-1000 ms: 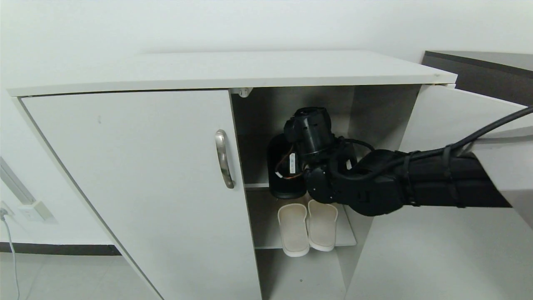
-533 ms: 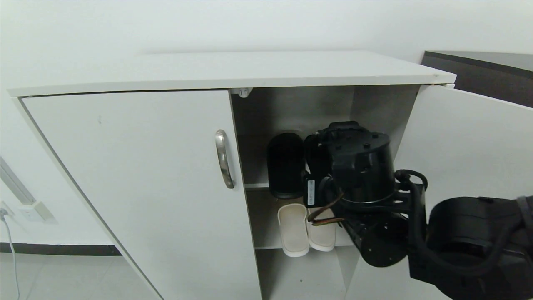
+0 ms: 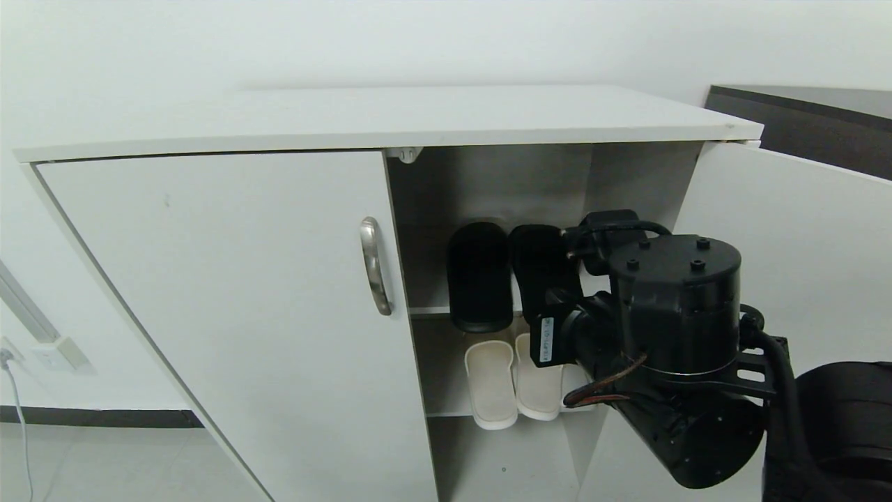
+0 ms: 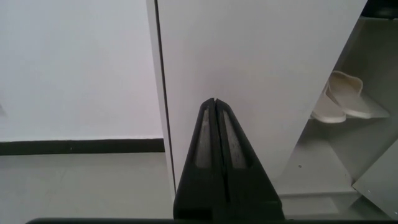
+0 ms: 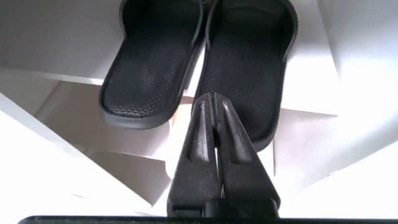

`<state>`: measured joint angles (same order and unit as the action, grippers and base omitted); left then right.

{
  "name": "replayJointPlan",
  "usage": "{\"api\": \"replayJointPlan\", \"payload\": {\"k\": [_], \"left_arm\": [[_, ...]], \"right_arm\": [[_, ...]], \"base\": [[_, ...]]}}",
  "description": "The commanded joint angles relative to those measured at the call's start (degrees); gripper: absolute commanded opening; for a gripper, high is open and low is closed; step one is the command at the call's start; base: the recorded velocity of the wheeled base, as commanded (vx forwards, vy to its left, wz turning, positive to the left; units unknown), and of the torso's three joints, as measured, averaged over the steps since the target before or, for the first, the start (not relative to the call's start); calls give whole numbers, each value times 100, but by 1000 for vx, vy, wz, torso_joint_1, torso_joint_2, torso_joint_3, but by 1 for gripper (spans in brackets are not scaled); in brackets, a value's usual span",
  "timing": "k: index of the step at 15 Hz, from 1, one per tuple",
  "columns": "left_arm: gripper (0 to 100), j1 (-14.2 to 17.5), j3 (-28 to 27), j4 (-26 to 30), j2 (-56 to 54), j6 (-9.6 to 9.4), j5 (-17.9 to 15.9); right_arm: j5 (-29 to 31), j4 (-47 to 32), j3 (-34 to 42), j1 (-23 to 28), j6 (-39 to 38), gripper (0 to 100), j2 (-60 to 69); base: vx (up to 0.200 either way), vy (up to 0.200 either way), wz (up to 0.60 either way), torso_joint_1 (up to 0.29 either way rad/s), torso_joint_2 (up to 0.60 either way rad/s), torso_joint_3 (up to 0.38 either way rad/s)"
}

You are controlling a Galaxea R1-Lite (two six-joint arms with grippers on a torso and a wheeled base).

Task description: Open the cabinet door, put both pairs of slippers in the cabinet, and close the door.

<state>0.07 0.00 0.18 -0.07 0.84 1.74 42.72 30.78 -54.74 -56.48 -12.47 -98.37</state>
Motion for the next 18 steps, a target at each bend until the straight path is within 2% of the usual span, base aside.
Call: {"api": "replayJointPlan", "payload": {"k": [1, 17, 18], "left_arm": [[0, 1, 0, -1, 7, 4, 1], [0, 1, 0, -1, 7, 13, 1], [0, 1, 0, -1, 7, 13, 1]], "right_arm": [[0, -2, 7, -21, -1, 0, -7], [0, 24, 112, 76, 34, 0, -227], [0, 24, 112, 84, 34, 0, -236]], "base": [[-200, 0, 0, 7, 7, 2], [-200, 0, 0, 2, 1, 4], [0, 0, 0, 0, 0, 0]]}}
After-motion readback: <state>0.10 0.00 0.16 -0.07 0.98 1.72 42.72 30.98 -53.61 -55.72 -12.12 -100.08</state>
